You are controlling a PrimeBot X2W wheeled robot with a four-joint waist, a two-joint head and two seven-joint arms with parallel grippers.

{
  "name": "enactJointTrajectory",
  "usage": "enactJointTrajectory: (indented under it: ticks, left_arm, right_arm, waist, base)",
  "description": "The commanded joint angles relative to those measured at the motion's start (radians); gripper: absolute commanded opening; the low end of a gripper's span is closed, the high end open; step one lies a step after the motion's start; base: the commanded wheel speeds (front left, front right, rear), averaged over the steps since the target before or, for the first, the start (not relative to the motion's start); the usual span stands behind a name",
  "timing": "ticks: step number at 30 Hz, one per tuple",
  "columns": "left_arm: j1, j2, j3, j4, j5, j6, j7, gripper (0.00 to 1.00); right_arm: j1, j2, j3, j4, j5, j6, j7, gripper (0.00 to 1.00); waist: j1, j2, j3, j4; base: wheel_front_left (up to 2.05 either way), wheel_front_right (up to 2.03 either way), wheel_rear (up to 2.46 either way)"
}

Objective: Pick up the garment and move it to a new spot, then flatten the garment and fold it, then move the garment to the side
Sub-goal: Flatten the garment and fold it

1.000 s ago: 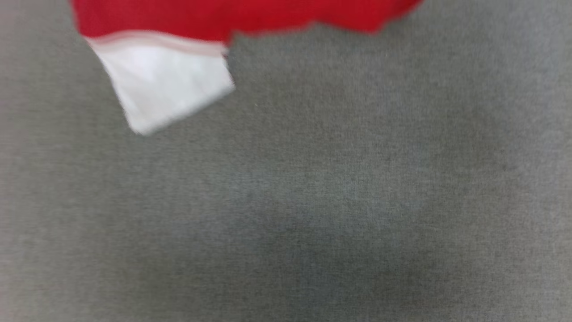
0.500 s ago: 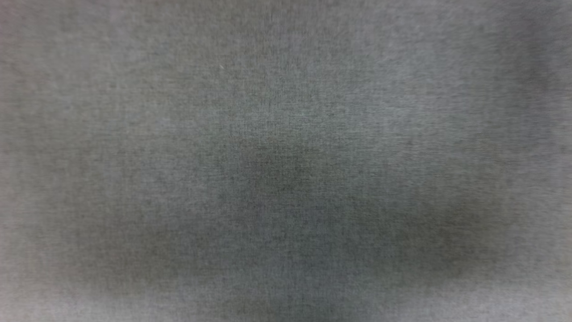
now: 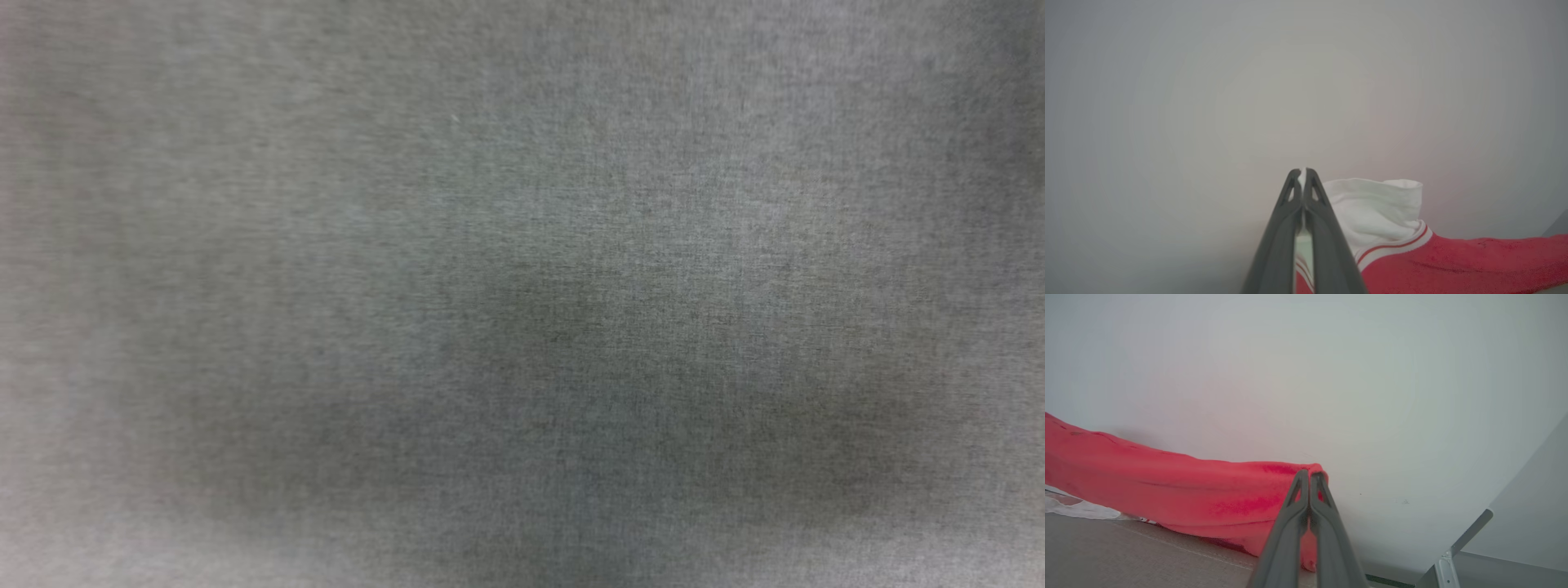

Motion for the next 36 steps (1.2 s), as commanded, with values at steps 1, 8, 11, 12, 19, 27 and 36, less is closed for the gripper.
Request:
enactJointTrajectory:
  ticks: [1,8,11,12,19,27,36]
  left_arm:
    - [0.034,0.006,-0.007,-0.013,-0.02,-0.002,0.013,0.0]
    - [0.205,0.049,-0.083,-0.095,-0.078,-0.002,0.089,0.0]
    - [0.299,0.078,-0.105,-0.141,-0.103,-0.002,0.107,0.0]
    - [0.344,0.082,-0.11,-0.154,-0.12,-0.002,0.116,0.0]
    - [0.654,0.143,-0.152,-0.335,-0.15,0.008,0.099,0.0]
    - [1.092,0.251,-0.159,-0.702,-0.226,0.153,0.072,0.0]
    - [1.478,0.388,-0.169,-1.11,-0.279,0.355,0.027,0.0]
  right_arm:
    - [0.026,-0.014,0.012,-0.001,0.026,-0.001,-0.005,0.0]
    - [0.17,-0.069,0.127,-0.068,0.143,-0.001,0.029,0.0]
    - [0.259,-0.108,0.192,-0.134,0.201,-0.001,0.059,0.0]
    - [0.299,-0.117,0.214,-0.161,0.231,-0.001,0.071,0.0]
    - [0.574,-0.243,0.312,-0.41,0.408,-0.001,0.159,0.0]
    - [0.935,-0.401,0.308,-0.694,0.48,-0.001,0.222,0.0]
    - [1.331,-0.483,0.149,-0.945,0.453,-0.001,0.292,0.0]
  waist:
    - [0.0,0.0,-0.088,0.041]
    - [0.0,0.0,-0.242,0.063]
    - [0.0,0.0,-0.298,0.069]
    - [0.0,0.0,-0.319,0.071]
    - [0.0,0.0,-0.422,0.086]
    - [0.0,0.0,-0.503,0.106]
    - [0.0,0.0,-0.531,0.133]
  base:
    - [0.0,0.0,0.0]
    - [0.0,0.0,0.0]
    - [0.0,0.0,0.0]
    - [0.0,0.0,0.0]
    - [0.0,0.0,0.0]
    - [0.0,0.0,0.0]
    - [0.0,0.0,0.0]
